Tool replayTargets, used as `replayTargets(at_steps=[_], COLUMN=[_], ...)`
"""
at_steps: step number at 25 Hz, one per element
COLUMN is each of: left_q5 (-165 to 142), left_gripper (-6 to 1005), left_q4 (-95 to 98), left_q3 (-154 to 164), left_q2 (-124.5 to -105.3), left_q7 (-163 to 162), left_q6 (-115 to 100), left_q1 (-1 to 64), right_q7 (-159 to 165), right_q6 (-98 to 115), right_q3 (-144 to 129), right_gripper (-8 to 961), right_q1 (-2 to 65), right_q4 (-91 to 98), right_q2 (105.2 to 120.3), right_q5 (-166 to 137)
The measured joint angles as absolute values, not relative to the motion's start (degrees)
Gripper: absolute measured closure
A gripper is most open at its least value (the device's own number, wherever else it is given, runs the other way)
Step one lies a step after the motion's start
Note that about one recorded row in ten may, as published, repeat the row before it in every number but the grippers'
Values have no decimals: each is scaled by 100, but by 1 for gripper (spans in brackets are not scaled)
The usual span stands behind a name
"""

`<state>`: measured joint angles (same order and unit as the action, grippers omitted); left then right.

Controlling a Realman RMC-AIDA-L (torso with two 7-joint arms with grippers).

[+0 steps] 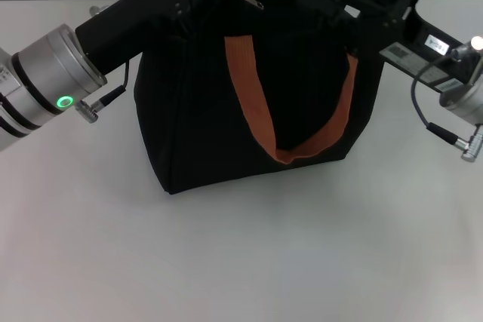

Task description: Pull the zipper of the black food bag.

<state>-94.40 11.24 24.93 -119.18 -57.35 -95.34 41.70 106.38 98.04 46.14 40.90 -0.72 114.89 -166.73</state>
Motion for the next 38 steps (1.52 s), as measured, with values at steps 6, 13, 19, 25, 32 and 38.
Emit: replayTargets(at_steps=[6, 13, 19, 25, 32, 38], left_q5=[-9440, -9436, -9412, -9430, -9439, -9440], left_gripper=[906, 906, 905, 905, 905, 905], left_q4=[1127, 1114, 1122, 1117, 1116, 1116], left_q3=[2496, 2497, 2496, 2496, 2496, 2496], left_q2=[-11918, -11918, -11918, -11918, -11918, -11918], left_q7=[-5735, -5731, -5730, -5730, -5730, -5730], left_q6=[-9540, -9502, -9508, -9530, -9534, -9534], left_q1=[4184, 4192, 4186, 4195, 4193, 4192], right_q7=[10723, 10749, 10770, 10789, 10791, 10758], right_q6=[9397, 9054, 9047, 8871, 8557, 8467], right_q3=[4615, 4608, 4610, 4602, 4521, 4525], right_gripper=[539, 441, 426, 425, 425, 427], right_q1=[4136, 4140, 4102, 4188, 4211, 4258], right_q4=[-222, -272, -287, -305, -310, -313], right_q2=[11559, 11641, 11647, 11691, 11735, 11748], right_q5=[-16650, -16654, -16659, -16675, -16718, -16711])
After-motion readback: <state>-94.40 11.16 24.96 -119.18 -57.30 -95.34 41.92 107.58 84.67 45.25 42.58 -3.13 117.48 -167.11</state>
